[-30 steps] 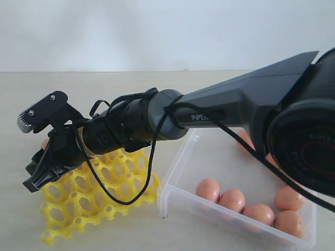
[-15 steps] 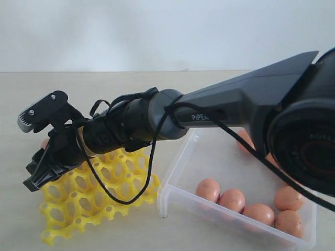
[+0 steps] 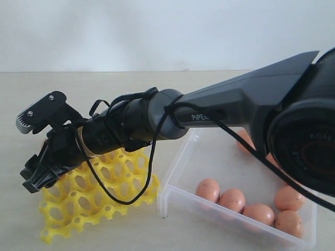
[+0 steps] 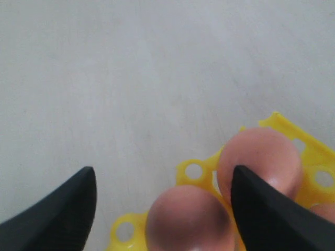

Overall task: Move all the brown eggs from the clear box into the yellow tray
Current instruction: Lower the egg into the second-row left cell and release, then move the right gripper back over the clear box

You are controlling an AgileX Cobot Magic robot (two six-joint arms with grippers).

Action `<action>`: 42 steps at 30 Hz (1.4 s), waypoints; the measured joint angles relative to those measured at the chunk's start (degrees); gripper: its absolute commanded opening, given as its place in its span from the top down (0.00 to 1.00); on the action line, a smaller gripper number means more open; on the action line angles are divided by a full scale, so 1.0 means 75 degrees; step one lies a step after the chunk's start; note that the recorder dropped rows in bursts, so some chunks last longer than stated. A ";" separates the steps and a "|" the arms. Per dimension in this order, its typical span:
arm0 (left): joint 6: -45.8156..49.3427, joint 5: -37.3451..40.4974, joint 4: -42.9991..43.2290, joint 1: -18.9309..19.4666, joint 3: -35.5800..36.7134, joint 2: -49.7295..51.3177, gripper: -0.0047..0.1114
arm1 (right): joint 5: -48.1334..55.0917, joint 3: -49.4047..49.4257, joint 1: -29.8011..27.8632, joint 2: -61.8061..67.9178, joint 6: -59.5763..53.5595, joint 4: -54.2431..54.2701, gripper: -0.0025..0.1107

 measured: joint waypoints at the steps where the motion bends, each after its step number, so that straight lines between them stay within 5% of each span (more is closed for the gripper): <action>1: 0.0000 0.0000 0.0000 0.0000 0.0000 0.0000 0.92 | 0.0000 0.0000 0.0000 0.0000 0.0000 0.0000 0.39; 13: 0.0000 0.0000 0.0000 0.0000 0.0000 0.0000 0.92 | 0.0000 0.0000 0.0000 -0.0634 0.0964 -0.0011 0.40; 15: 0.0000 0.0000 0.0000 0.0000 0.0000 0.0000 0.92 | -0.0031 0.0000 0.0000 -0.0963 0.1627 -0.0113 0.47; 20: 0.0000 0.0000 0.0000 0.0000 0.0000 0.0000 0.92 | -0.0366 0.0000 -0.0011 -0.1752 0.2969 -0.0960 0.97; 28: 0.0000 0.0000 0.0000 0.0000 0.0000 0.0000 0.92 | -0.2538 0.0443 -0.0565 -0.2195 0.3002 -0.1167 0.98; 32: 0.0000 0.0000 0.0000 0.0000 0.0000 0.0000 0.92 | -0.2509 0.1018 -0.0741 -0.2377 0.2686 -0.1217 0.98; 35: 0.0000 0.0000 0.0000 0.0000 0.0000 0.0000 0.92 | -0.0851 0.2183 -0.0410 -0.3166 0.1562 -0.1255 0.98; 40: 0.0000 0.0000 0.0000 0.0000 0.0000 0.0000 0.92 | 0.6993 0.4150 0.1431 -0.4481 -0.2438 -0.0911 0.98; 42: 0.0000 0.0000 0.0000 0.0000 0.0000 0.0000 0.92 | 0.8974 0.4260 0.1192 -0.4499 -0.3763 0.0559 0.98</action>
